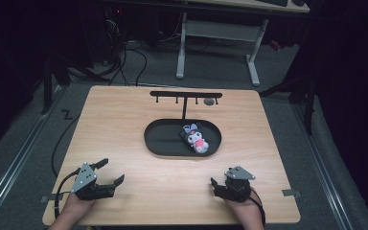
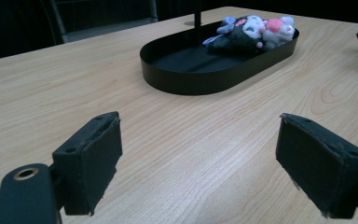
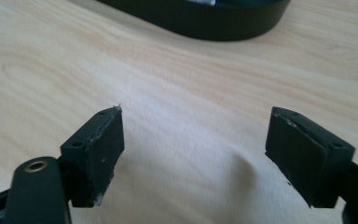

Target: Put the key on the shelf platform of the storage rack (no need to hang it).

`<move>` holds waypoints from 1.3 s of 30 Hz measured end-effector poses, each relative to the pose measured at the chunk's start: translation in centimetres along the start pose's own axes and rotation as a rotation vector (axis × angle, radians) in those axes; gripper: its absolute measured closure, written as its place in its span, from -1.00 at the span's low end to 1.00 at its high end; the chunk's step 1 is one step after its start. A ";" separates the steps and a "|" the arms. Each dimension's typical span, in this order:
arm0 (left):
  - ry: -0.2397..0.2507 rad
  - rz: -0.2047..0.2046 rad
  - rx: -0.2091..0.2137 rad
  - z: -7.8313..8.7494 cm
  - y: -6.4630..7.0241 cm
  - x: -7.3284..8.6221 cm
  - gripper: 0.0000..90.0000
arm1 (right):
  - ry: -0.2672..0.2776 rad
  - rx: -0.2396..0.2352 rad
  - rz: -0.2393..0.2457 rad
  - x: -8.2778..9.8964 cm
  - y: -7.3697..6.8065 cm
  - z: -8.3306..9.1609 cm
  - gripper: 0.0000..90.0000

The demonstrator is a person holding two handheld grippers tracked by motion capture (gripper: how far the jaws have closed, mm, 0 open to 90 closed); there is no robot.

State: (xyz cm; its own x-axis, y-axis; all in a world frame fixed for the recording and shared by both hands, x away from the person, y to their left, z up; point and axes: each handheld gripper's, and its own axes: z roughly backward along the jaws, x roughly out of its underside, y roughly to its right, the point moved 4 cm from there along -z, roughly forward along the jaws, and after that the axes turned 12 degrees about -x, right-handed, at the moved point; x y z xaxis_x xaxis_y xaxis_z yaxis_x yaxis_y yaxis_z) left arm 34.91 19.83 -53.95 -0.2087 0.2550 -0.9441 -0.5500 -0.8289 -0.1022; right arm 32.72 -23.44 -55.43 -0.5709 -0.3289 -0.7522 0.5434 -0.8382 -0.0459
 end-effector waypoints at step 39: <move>-0.016 -0.019 0.024 -0.2 0.2 0.0 -0.66 | 0.147 0.064 -0.076 0.6 1.0 3.0 -0.66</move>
State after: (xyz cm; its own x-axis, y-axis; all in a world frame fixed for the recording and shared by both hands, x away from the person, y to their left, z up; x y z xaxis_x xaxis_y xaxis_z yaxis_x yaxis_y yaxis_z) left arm 34.91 19.57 -54.03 -0.2109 0.2782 -0.9371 -0.5728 -0.8120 -0.1122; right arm 31.06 -25.81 -53.94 -0.5103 -0.2004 -0.8363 0.4588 -0.8860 -0.0677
